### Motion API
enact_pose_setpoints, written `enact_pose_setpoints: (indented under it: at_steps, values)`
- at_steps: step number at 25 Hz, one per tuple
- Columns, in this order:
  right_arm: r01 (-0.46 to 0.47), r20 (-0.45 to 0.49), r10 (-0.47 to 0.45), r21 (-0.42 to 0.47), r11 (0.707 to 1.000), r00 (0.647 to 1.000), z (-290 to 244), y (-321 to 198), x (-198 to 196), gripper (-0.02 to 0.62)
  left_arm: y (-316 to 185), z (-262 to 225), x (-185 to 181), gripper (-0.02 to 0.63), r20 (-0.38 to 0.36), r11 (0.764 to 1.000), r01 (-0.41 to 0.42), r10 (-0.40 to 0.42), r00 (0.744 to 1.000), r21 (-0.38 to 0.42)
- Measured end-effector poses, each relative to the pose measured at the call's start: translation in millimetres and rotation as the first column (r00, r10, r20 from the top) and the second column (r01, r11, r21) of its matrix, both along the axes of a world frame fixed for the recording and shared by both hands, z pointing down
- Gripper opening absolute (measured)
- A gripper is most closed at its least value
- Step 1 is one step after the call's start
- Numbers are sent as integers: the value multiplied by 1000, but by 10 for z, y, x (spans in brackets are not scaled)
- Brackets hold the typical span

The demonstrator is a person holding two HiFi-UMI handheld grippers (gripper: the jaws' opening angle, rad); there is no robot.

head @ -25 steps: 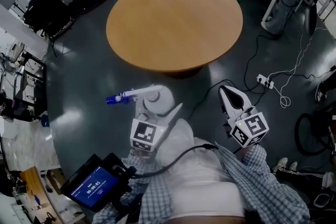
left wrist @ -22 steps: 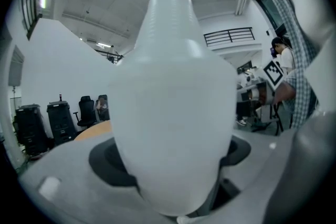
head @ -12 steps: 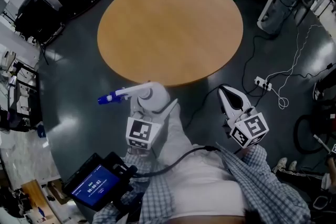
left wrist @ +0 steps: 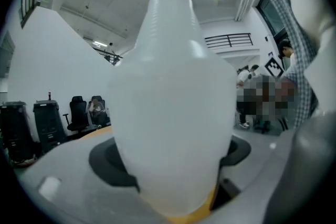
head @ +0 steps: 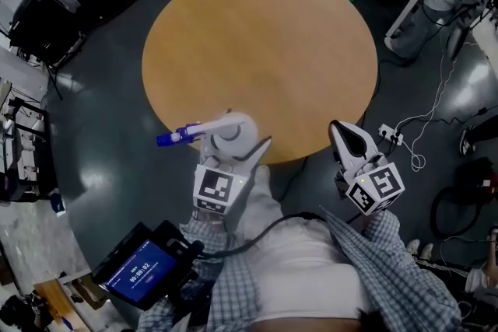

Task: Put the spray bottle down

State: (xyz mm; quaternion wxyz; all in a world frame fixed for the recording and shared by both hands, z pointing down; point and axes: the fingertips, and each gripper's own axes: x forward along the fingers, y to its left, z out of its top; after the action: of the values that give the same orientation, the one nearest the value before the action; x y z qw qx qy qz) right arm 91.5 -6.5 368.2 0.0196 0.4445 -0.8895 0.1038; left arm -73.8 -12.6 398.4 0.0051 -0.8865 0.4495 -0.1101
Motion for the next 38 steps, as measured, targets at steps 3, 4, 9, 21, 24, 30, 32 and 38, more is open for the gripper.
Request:
enact_pose_setpoints:
  at_steps: [3, 4, 9, 21, 24, 30, 32, 38]
  values:
    - [-16, -2, 16, -4, 1000, 1000, -42, -308, -150, 3, -268, -26, -111, 422, -19, 1000, -17, 17, 1000, -5]
    - [-19, -3, 19, -4, 1000, 1000, -55, -403, -199, 3, -351, -26, -143, 422, -24, 1000, -22, 22, 999, -8]
    - [-21, -24, 22, 1, 1000, 999, -83, -804, -423, 3, -750, 15, -255, 422, -18, 998, -54, 54, 998, -19]
    - [-41, -55, 38, -71, 997, 998, 230, -1300, -275, 2, -1786, 221, -113, 422, -24, 995, -103, 102, 994, -3]
    - [-35, -62, 31, -71, 997, 998, 210, -1437, -256, 3, -2085, 270, -78, 422, -41, 995, -98, 98, 994, 4]
    - [-27, -94, 19, -90, 996, 995, 273, -1663, -35, 3, -2658, 388, 201, 422, -70, 992, -123, 124, 990, 13]
    - [-35, -99, 24, -112, 993, 995, 342, -1715, 56, 3, -2835, 475, 277, 422, -58, 992, -127, 128, 990, 9]
    - [-40, -104, 21, -181, 983, 994, 550, -1805, 249, 3, -3432, 824, 441, 422, -25, 992, -121, 120, 992, -19]
